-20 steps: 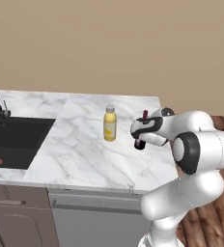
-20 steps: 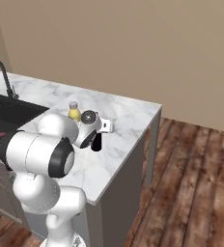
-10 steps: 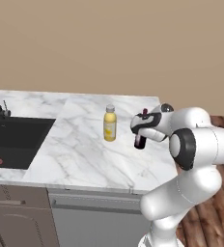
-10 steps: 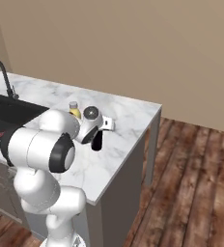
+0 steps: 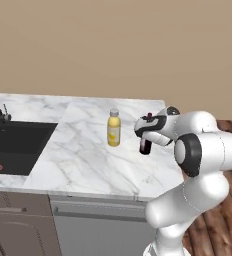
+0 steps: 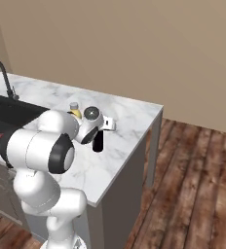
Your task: Move the drinks to the dining counter.
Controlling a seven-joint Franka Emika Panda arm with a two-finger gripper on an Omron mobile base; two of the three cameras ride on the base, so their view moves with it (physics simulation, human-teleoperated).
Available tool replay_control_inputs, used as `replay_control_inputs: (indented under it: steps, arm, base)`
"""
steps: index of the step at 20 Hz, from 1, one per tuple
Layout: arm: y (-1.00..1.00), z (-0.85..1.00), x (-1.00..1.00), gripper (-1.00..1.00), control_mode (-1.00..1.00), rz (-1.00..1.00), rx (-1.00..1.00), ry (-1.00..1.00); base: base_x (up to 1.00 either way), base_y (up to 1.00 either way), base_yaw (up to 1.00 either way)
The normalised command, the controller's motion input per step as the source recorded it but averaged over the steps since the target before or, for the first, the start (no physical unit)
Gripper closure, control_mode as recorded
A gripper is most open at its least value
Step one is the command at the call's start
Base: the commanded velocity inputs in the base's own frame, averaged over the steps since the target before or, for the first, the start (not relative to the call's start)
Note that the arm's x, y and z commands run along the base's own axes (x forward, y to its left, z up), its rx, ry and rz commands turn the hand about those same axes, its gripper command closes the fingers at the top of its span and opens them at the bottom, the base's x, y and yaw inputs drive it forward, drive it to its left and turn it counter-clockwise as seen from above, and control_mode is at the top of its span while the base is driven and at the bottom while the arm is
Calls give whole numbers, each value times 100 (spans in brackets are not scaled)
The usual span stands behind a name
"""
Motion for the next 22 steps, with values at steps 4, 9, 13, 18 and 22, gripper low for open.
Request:
replay_control_inputs:
  steps: [4, 9, 13, 18, 22]
  arm:
    - [0, 0, 0, -100, -100, 0, 0, -6]
    - [0, 14, -14, -100, -100, 0, 0, -13]
    - [0, 36, -29, -100, -100, 0, 0, -18]
    - [0, 40, -28, -100, -100, 0, -1, -16]
    - [0, 46, -36, -100, -100, 0, 0, -12]
  base:
    - [0, 0, 0]
    - [0, 0, 0]
    - [0, 0, 0]
    - [0, 0, 0]
    - [0, 0, 0]
